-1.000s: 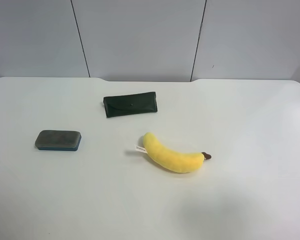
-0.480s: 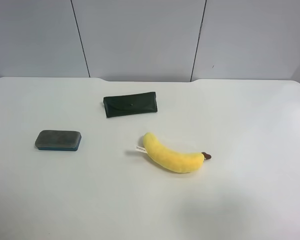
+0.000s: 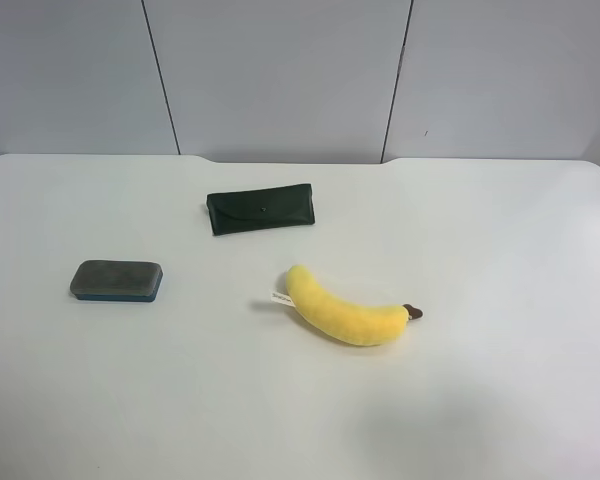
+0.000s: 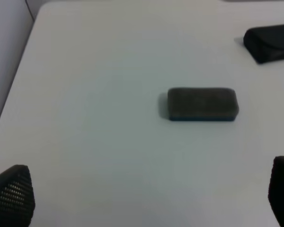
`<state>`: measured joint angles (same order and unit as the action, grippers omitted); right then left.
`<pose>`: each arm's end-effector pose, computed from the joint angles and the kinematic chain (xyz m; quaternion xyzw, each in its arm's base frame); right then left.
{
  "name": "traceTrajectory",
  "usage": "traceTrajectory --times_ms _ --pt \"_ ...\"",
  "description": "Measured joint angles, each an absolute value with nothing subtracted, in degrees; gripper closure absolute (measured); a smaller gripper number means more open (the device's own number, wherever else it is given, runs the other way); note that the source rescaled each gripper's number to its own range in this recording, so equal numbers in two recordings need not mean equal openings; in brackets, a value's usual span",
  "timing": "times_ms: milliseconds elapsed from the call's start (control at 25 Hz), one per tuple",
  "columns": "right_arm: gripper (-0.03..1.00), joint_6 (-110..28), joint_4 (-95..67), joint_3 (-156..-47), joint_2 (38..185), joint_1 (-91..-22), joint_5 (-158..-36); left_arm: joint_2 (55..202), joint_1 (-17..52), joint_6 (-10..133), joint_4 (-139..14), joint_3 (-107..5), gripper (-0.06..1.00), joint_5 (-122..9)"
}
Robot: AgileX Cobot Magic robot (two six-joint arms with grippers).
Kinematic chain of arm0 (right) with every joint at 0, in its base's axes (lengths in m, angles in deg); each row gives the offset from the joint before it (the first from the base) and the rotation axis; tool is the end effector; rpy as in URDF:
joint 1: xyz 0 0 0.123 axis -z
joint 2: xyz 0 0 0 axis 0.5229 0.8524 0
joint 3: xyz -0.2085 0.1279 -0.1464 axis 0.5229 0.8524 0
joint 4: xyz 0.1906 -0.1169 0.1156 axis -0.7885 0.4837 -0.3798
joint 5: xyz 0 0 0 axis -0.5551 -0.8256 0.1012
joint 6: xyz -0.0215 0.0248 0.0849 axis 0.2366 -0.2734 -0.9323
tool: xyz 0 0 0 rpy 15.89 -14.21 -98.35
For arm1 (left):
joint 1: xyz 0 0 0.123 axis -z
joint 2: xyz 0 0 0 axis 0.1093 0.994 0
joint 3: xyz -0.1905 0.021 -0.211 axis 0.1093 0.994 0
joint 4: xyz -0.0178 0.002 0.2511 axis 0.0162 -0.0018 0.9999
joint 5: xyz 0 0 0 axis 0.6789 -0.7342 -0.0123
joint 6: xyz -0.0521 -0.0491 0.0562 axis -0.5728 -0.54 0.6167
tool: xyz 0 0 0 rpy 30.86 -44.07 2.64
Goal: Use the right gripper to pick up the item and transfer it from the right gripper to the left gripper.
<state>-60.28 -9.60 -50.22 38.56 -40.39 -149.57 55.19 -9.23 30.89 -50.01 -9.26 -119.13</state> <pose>-0.0070 0.0036 0.2772 -0.0914 0.8502 0.0545 0.5156 -0.0311 -0.0029 0.3111 0.0081 0.8360 0.0243 0.5481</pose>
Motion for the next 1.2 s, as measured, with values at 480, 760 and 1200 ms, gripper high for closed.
traceTrajectory --times_ms 480,760,1200 --pt "-0.03 -60.28 -9.6 -50.22 38.56 -40.39 -149.57 55.19 -9.23 30.64 -53.04 -0.56 -0.06 -113.54" --pt "-0.03 -60.28 -9.6 -50.22 38.56 -40.39 -149.57 55.19 -9.23 30.64 -53.04 -0.56 -0.06 -113.32" --pt "-0.03 -60.28 -9.6 -50.22 38.56 -40.39 -149.57 55.19 -9.23 30.64 -53.04 -0.56 -0.06 -113.32"
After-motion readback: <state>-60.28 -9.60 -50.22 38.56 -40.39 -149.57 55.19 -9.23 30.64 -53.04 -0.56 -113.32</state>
